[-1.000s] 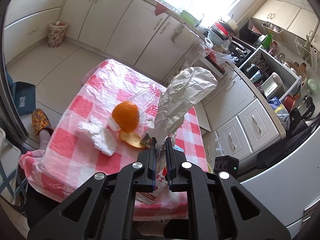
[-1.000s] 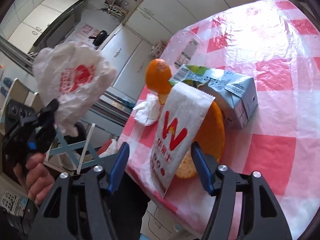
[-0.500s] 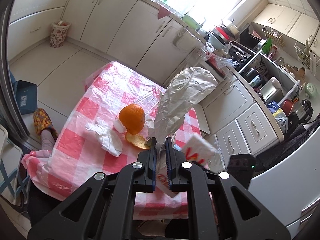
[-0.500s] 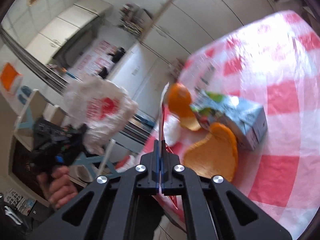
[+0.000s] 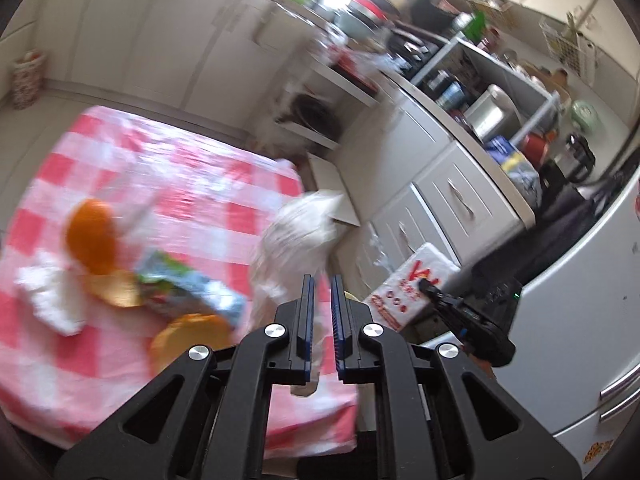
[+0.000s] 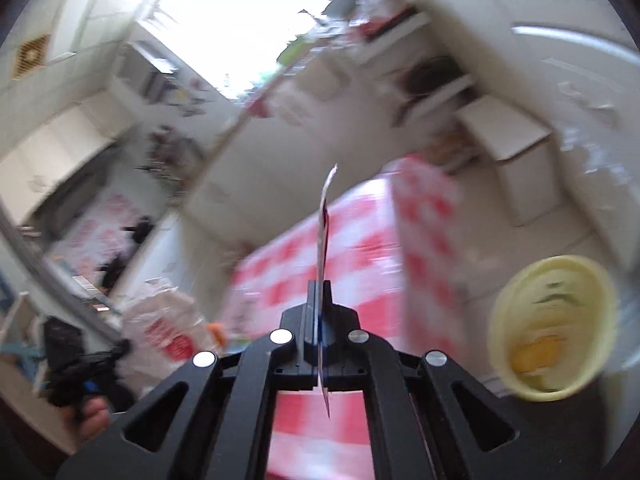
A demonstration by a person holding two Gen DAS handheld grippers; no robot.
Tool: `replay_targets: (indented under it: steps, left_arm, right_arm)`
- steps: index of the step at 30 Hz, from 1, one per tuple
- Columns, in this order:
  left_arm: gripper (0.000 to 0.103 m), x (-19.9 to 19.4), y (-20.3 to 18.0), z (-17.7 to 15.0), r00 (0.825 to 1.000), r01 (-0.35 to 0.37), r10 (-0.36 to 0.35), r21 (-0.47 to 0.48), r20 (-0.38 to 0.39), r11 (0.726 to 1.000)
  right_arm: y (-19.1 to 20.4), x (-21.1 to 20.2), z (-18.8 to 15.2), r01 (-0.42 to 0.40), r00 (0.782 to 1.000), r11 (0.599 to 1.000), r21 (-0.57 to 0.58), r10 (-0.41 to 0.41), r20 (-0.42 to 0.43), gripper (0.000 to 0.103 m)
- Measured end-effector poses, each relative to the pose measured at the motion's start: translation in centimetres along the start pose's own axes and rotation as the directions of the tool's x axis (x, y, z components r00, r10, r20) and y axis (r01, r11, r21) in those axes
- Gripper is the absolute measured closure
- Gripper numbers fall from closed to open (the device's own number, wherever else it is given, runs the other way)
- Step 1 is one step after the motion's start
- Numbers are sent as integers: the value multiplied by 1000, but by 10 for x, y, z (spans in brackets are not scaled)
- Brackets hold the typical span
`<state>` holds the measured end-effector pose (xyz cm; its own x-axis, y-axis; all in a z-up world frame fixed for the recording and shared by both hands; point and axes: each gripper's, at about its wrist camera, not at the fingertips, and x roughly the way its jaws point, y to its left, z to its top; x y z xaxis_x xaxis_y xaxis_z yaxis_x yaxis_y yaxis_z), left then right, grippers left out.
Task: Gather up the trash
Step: 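Carry the held items with both tools over the yellow bin, then open the right tool to drop the wrapper and paper bag into the bin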
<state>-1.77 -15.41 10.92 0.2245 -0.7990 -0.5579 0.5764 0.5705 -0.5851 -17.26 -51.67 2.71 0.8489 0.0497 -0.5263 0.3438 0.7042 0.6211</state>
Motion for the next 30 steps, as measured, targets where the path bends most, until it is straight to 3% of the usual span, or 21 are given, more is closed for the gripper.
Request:
replay_targets:
  steps: [3,8,11,14,16,18,20,22,23,27,30]
  left_arm:
    - [95,65,-33,-1,996,47,-46,8,-77,999]
    - [95,168,-81,-12,978,61,-52,35,-201,998]
    - [95,198,-93,-17,971,62,-53,34,-232,997]
    - [95,194,-87,-17,978,27,-16,50,-210,998]
    - [95,184,-70,-17,980,-41,54,71,-193,997]
    - [93,178,-52,-16,972,-123,138,90,-192,988]
    - [83,173,-33,-17,963,-174,189,94,-194,980]
    - [63,170,-24,-24,947,-228,250,123,-201,966]
    - [59,169,-22,-27,942,-245,268,134,-204,960]
    - [43,164,-26,-47,914,-314,357,222,-192,923]
    - [41,176,-23,-51,897,-341,390,236,-209,910]
  right_arm:
    - [-41,12,5,173,984,985,25,-172,-33,101]
    - [-85,39,4,312,946,948,58,-304,-116,101]
    - [-109,56,2,362,918,931,50,-347,-195,101]
    - [-130,75,-5,440,865,896,69,-401,-301,99]
    - [-147,81,-8,477,837,872,108,-414,-359,51]
    - [-147,76,-5,485,840,868,111,-427,-334,49]
    - [-142,69,-2,445,869,886,130,-393,-302,49]
    - [-135,64,2,403,894,905,136,-358,-269,48]
    - [-131,64,3,392,900,911,128,-351,-260,48]
    - [-125,69,6,377,904,918,120,-336,-264,48]
    - [-122,69,8,372,907,919,129,-330,-262,48]
